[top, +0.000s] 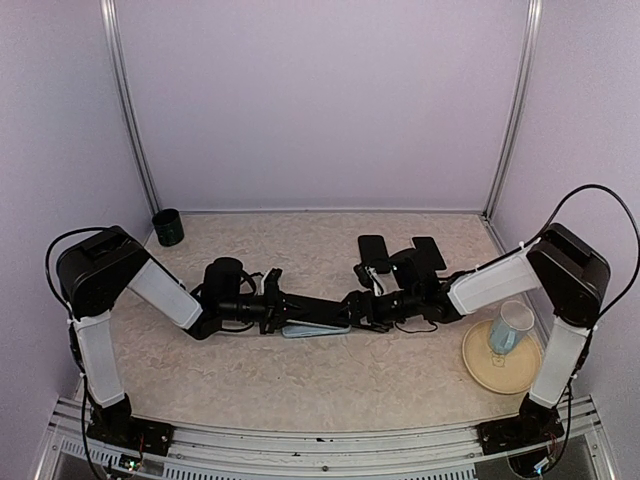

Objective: Put the phone into the phone case
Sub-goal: Install the phone on the phone case.

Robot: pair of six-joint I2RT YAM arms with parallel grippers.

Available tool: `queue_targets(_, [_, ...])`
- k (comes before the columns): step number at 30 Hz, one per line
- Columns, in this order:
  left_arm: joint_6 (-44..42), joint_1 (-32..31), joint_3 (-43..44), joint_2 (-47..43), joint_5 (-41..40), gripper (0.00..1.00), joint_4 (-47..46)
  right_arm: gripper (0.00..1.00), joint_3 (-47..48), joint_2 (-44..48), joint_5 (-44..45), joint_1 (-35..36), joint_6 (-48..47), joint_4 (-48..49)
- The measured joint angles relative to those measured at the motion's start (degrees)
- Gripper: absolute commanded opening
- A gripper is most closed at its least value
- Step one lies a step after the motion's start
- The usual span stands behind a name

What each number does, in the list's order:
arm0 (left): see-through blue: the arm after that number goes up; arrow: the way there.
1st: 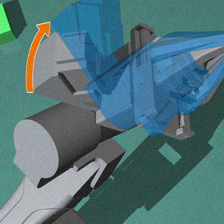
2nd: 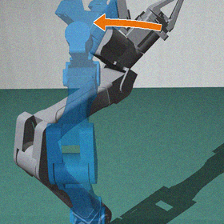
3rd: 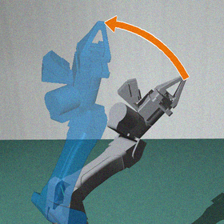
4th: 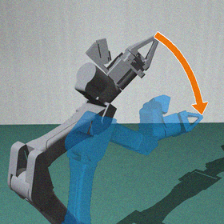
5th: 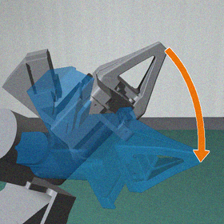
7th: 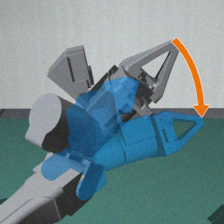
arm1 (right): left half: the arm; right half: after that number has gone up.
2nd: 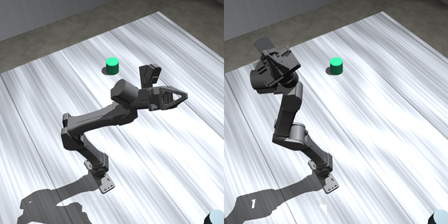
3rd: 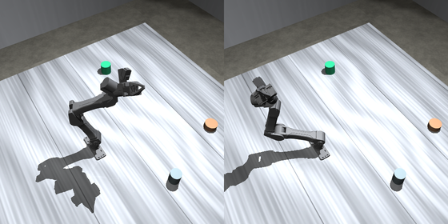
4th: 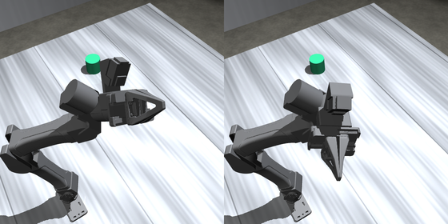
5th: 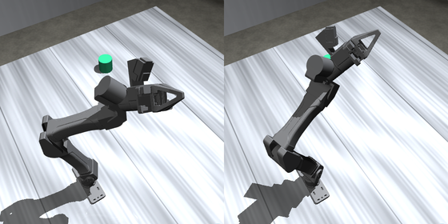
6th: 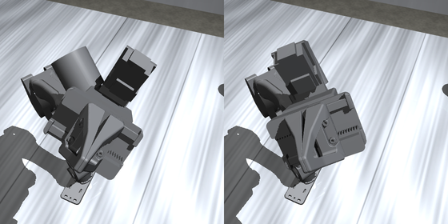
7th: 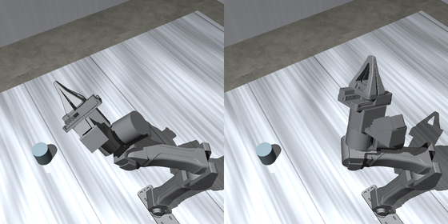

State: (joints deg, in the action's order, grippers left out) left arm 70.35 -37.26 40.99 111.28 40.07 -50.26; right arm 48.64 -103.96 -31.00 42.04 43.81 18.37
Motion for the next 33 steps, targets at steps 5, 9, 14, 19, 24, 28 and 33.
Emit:
queue_targets(5, [0.44,-0.39,-0.59,-0.02,0.42,0.00,-2.08,0.89,0.00,-0.55,-2.19,0.00,1.79,3.04])
queue_targets(9, [0.44,-0.79,-0.63,-0.35,0.70,0.00,-2.86,0.87,-0.07,-0.96,-4.02,0.00,3.74,5.33])
queue_targets(14, [0.15,-0.85,-1.01,-1.51,1.07,0.00,-3.54,0.86,-0.61,-1.09,-6.08,0.00,6.64,8.79])
queue_targets(19, [0.00,-1.16,-1.20,-2.12,1.36,0.00,-4.50,0.84,-0.83,-1.11,-7.52,0.00,9.05,11.34])
queue_targets(24, [0.00,-1.75,-1.20,-2.16,1.51,0.00,-5.92,0.80,-0.92,-1.36,-8.61,0.02,11.32,13.35])
queue_targets(28, [0.00,-2.14,-1.20,-2.16,1.64,0.00,-6.71,0.78,-0.94,-1.92,-9.49,0.07,12.74,15.15])
queue_targets(33, [0.00,-2.47,-1.20,-2.16,1.77,0.00,-7.41,0.73,-0.94,-2.03,-10.05,0.09,13.42,15.87])
